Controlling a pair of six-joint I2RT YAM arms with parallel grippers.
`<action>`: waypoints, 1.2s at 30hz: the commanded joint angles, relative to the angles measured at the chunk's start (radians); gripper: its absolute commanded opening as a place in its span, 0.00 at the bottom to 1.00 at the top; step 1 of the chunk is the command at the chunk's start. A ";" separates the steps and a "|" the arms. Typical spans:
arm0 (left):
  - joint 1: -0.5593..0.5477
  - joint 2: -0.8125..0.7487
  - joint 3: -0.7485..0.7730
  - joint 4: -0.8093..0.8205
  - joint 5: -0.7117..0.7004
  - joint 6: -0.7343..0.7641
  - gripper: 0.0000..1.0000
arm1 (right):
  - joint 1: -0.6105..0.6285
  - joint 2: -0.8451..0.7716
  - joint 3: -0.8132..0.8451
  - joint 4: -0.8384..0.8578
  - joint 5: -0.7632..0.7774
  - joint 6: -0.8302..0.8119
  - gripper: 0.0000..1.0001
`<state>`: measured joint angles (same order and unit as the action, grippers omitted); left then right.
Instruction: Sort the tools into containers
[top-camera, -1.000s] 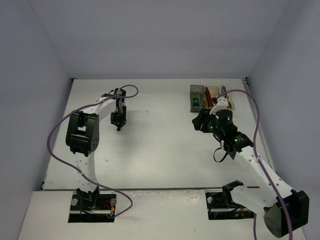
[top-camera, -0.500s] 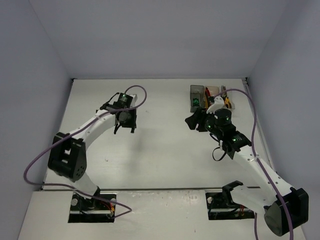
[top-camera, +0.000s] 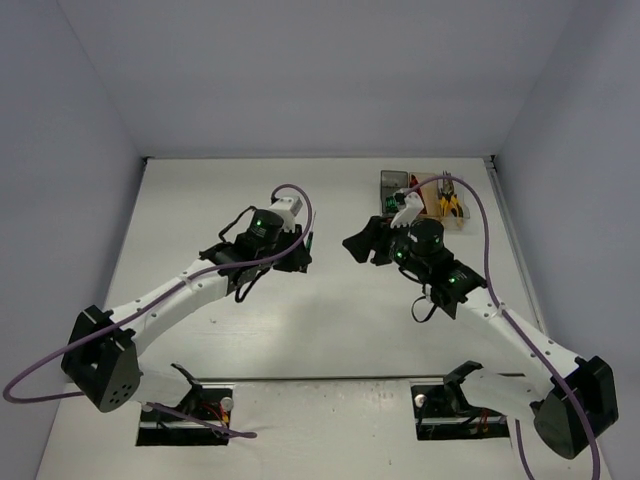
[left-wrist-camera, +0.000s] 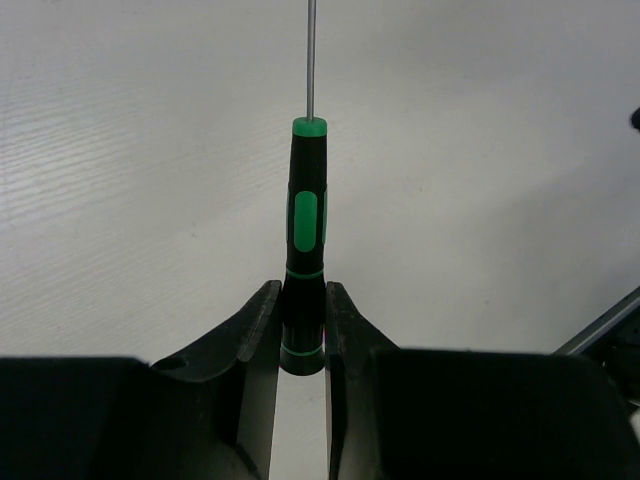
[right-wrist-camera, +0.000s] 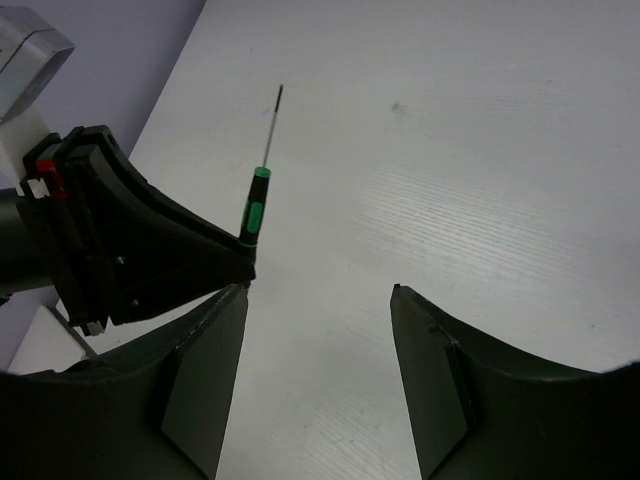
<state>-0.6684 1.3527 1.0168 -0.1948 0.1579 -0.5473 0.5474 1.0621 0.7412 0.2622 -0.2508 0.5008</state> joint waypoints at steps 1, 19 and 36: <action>-0.045 -0.059 0.037 0.129 -0.011 -0.022 0.00 | 0.039 0.019 0.060 0.130 0.019 0.010 0.57; -0.129 -0.058 0.051 0.175 -0.023 -0.039 0.00 | 0.097 0.127 0.072 0.222 0.051 0.028 0.54; -0.155 -0.035 0.050 0.267 -0.058 -0.071 0.00 | 0.117 0.150 0.032 0.270 0.057 0.061 0.32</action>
<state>-0.8135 1.3201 1.0172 -0.0479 0.1205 -0.5935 0.6505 1.2221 0.7567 0.4324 -0.2031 0.5525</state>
